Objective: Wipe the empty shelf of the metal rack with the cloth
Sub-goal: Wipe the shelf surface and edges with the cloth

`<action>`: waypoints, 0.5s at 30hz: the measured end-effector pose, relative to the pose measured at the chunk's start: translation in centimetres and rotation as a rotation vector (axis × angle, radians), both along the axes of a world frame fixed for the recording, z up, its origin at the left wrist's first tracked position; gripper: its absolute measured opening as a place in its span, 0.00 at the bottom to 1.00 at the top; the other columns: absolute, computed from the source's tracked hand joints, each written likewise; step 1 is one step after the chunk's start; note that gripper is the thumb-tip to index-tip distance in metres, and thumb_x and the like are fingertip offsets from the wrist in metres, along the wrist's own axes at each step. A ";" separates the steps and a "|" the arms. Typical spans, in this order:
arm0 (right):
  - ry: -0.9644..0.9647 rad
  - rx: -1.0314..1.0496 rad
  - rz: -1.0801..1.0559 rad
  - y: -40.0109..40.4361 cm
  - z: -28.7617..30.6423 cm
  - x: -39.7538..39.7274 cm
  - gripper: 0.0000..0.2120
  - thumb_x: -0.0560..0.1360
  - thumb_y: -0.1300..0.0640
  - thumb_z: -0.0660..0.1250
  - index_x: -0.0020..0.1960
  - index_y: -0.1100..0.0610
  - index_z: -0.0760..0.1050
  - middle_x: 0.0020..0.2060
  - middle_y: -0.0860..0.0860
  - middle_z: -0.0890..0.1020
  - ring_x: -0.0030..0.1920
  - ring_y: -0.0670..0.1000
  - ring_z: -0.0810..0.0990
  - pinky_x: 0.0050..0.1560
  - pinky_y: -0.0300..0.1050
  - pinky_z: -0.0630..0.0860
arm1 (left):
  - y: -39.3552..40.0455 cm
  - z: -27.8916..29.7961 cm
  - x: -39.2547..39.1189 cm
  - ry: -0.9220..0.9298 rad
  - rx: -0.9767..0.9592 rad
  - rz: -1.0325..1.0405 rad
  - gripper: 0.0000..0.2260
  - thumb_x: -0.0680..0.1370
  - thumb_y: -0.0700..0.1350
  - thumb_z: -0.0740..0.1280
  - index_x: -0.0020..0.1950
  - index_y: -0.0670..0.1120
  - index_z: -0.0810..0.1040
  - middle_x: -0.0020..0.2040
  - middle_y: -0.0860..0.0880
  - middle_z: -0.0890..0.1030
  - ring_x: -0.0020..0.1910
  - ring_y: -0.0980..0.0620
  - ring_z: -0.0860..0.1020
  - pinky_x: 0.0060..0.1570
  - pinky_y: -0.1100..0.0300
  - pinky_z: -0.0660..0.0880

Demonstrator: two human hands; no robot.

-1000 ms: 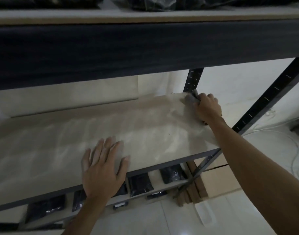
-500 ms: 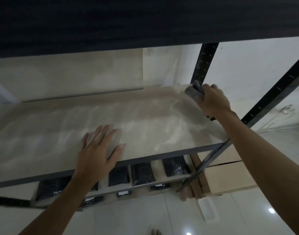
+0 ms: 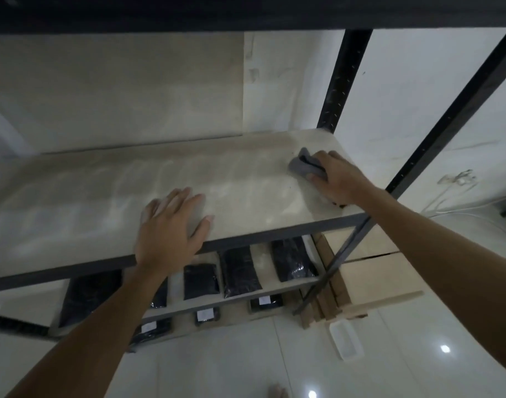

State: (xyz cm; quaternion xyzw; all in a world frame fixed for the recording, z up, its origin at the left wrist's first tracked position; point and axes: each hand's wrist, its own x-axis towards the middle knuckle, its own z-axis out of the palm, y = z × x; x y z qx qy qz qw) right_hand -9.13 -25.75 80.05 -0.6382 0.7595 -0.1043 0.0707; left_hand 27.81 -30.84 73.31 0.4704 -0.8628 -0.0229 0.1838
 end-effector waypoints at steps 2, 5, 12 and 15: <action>0.046 -0.022 -0.062 -1.3 1.5 -1.2 0.20 0.82 0.46 0.59 0.70 0.56 0.68 0.57 0.60 0.74 0.56 0.63 0.77 0.55 0.55 0.75 | -0.2 0.0 -0.1 -0.017 -0.017 0.005 0.23 0.81 0.64 0.53 0.71 0.55 0.70 0.75 0.50 0.71 0.76 0.48 0.66 0.74 0.39 0.62; 0.158 -0.041 -0.390 -3.1 2.7 -3.2 0.20 0.80 0.54 0.62 0.70 0.57 0.65 0.62 0.61 0.71 0.63 0.65 0.73 0.60 0.61 0.73 | -0.4 0.3 -0.3 -0.049 -0.012 0.010 0.24 0.81 0.64 0.53 0.72 0.54 0.70 0.75 0.50 0.70 0.77 0.47 0.66 0.74 0.39 0.61; 0.118 0.063 -0.500 -2.2 -0.8 -3.6 0.23 0.80 0.59 0.59 0.74 0.55 0.59 0.68 0.60 0.68 0.67 0.66 0.69 0.66 0.62 0.69 | 0.0 0.5 -0.6 -0.049 0.012 0.053 0.26 0.80 0.64 0.54 0.73 0.54 0.71 0.78 0.49 0.67 0.79 0.47 0.63 0.75 0.39 0.60; 0.147 0.058 -0.262 -0.7 -0.7 -2.2 0.24 0.79 0.61 0.59 0.70 0.47 0.54 0.66 0.59 0.67 0.63 0.66 0.70 0.61 0.62 0.72 | 0.2 0.5 -0.6 -0.056 0.002 0.063 0.26 0.79 0.64 0.54 0.73 0.54 0.72 0.79 0.48 0.67 0.79 0.46 0.63 0.75 0.39 0.60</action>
